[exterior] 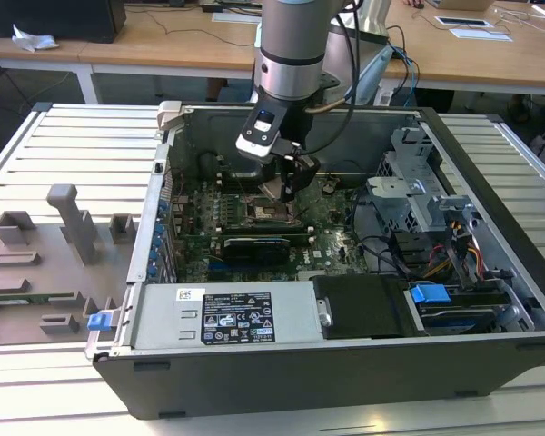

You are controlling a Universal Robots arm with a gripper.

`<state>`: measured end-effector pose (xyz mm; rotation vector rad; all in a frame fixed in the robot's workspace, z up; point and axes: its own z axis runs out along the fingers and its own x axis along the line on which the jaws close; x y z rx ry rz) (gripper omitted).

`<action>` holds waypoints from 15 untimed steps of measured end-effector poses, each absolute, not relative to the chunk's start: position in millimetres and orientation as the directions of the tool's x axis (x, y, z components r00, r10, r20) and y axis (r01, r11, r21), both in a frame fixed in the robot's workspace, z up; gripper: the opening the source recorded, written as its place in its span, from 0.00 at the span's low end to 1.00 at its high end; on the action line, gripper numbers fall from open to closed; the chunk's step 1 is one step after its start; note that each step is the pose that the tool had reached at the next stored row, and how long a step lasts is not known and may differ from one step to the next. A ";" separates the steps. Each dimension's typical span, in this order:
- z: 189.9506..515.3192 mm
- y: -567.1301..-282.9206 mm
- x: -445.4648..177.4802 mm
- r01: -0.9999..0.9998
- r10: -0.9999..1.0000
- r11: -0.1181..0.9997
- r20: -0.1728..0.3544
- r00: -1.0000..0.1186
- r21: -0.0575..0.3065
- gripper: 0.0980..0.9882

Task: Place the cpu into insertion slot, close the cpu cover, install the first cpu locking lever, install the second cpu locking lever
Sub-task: 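Place the cpu into insertion slot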

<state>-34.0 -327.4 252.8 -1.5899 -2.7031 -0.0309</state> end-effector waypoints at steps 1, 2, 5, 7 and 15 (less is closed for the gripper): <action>252.8 -327.4 -34.0 0.877 0.877 0.480 0.015 -0.480 0.014 0.50; 252.8 -327.4 -34.0 0.883 0.882 0.470 0.015 -0.470 0.014 0.50; 252.7 -327.4 -34.0 0.894 0.894 0.448 0.015 -0.448 0.014 0.50; 252.7 -327.4 -34.0 0.900 0.900 0.435 0.014 -0.435 0.014 0.50; 252.5 -327.4 -34.0 0.932 0.932 0.361 0.014 -0.361 0.014 0.50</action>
